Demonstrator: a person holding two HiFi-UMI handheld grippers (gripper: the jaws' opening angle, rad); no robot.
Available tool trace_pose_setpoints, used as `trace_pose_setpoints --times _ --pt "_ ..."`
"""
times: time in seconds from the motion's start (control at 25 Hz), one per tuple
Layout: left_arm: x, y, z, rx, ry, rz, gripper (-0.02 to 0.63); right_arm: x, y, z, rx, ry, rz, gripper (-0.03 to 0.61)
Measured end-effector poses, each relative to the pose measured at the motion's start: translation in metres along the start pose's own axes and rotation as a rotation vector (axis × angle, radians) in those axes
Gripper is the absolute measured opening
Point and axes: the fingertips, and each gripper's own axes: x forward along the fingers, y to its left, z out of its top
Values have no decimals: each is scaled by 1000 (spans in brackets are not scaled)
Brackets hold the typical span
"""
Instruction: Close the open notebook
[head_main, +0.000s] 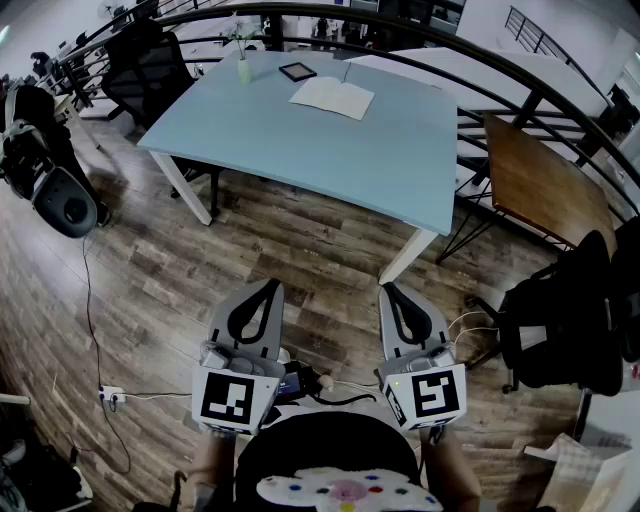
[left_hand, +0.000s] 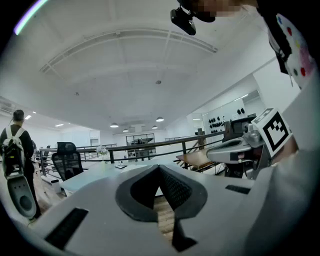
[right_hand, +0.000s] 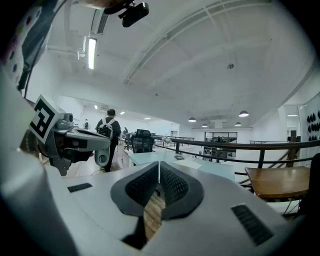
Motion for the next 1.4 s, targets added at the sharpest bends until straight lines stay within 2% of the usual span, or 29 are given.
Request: trace_pose_setpoints --times 0.6,0.8,0.88,1.12,1.4 --pt "0 -1 5 15 -16 -3 17 -2 3 2 3 -11 5 38" --pt "2 2 1 14 -6 -6 17 1 -1 2 82 -41 -5 37" --pt "8 7 1 15 -9 -9 17 6 -3 2 95 -43 -9 37" --pt "32 35 4 13 -17 -38 17 40 -1 5 46 -11 -30 38" --pt "80 72 6 10 -15 -65 17 93 -9 15 13 -4 -40 38"
